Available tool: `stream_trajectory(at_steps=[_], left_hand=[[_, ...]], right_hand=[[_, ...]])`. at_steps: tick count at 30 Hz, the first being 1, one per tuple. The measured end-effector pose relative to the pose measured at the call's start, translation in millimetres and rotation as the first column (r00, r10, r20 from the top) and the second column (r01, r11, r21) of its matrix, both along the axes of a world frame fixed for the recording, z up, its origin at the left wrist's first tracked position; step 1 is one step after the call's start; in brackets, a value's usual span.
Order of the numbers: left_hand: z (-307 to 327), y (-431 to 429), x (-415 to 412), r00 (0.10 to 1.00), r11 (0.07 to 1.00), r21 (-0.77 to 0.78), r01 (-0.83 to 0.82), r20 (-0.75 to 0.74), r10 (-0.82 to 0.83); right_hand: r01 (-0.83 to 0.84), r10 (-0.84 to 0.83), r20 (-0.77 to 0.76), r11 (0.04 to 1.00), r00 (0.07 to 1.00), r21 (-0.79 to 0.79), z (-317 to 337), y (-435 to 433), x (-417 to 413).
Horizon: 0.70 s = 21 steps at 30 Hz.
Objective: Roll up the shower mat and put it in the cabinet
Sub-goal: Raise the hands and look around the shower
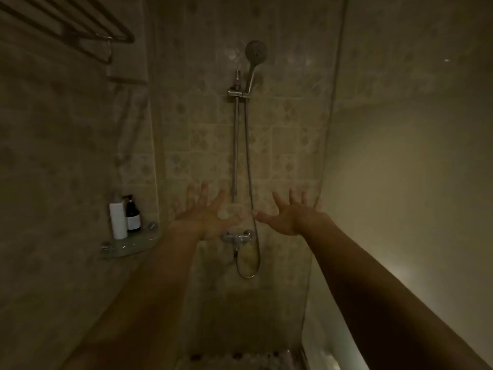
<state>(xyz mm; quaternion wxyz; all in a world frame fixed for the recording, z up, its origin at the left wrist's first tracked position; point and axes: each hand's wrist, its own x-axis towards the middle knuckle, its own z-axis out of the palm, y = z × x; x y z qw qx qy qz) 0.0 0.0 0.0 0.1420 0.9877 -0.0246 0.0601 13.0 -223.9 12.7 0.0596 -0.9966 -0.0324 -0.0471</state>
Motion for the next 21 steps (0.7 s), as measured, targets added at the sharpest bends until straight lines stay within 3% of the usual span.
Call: stream_trajectory(at_steps=[3,11,21], left_hand=[[2.6,-24.5,49.0,0.998,0.998,0.043,-0.054,0.041,0.052],[-5.0,-61.4,167.5,0.989,0.991,0.016,-0.134,0.057,0.133],[-28.4,-42.0,276.3,0.958,0.960,0.024,-0.279,0.078,0.276]], right_hand=[[-0.007,0.010,0.030,0.997,0.999,-0.075,5.4,-23.0,50.9],[-0.083,0.085,0.027,0.995,0.996,-0.054,12.9,-70.0,179.5],[-0.228,0.229,0.001,0.973,0.974,-0.023,-2.2,-38.0,309.8]])
